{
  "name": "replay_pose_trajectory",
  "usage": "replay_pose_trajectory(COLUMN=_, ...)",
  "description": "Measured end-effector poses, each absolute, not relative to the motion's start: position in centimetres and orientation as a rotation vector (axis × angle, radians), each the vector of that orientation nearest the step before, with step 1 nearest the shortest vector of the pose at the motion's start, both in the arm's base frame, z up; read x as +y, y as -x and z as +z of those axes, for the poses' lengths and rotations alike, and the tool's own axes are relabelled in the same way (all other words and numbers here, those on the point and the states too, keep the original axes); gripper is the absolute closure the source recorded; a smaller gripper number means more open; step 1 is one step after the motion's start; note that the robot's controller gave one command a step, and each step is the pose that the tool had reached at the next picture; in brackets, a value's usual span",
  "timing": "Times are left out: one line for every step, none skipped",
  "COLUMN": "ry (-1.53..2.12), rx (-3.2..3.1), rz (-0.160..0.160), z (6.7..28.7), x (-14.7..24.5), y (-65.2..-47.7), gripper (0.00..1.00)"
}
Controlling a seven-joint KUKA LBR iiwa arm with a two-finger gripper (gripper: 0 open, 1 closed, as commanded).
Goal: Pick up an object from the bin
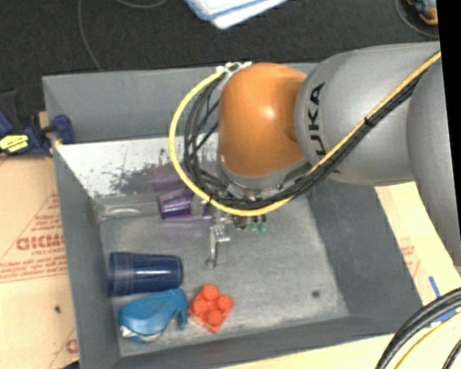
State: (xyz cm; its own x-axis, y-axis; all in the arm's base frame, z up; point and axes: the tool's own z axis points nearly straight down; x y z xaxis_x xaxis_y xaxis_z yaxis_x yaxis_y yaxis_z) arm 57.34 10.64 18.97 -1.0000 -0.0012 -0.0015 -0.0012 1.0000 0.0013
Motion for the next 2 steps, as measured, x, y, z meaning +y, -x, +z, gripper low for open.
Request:
replay_pose_trajectory(ry=0.038, rx=3.131, rz=0.008, z=7.95, x=20.45, y=-56.38, gripper=0.0)
replay_pose_trajectory(ry=0.035, rx=3.139, rz=0.004, z=7.13, x=20.17, y=-55.81, gripper=0.0)
